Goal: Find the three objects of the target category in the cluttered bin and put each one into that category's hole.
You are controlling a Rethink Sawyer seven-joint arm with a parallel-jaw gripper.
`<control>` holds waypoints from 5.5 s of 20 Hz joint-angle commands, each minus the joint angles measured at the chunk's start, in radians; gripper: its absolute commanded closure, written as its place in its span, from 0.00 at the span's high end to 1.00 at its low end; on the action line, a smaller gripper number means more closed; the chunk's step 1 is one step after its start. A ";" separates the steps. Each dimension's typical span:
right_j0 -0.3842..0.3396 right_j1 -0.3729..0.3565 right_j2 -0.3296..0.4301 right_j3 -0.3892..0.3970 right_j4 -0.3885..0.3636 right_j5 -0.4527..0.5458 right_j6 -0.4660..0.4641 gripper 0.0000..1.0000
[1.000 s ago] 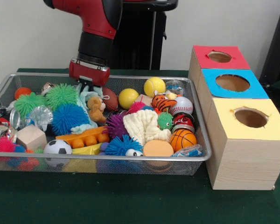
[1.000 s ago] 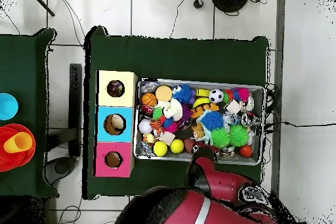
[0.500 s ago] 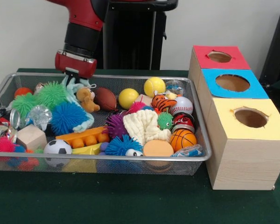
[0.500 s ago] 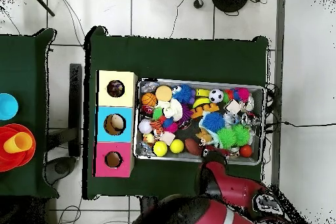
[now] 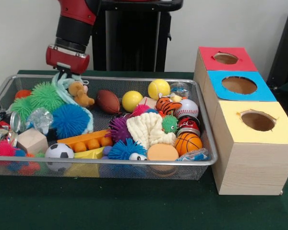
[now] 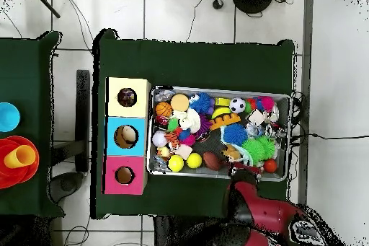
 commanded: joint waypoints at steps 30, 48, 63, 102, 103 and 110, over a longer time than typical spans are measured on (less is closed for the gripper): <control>-0.022 -0.084 0.021 -0.228 -0.129 0.144 0.065 0.00; -0.064 -0.152 0.148 -0.102 -0.122 0.275 0.118 1.00; -0.092 -0.259 0.292 0.026 -0.067 0.350 0.150 1.00; 0.003 -0.162 0.347 0.010 0.097 0.179 0.216 1.00; 0.011 -0.157 0.343 0.011 0.107 0.177 0.218 1.00; 0.070 -0.110 0.311 0.009 0.174 0.142 0.226 1.00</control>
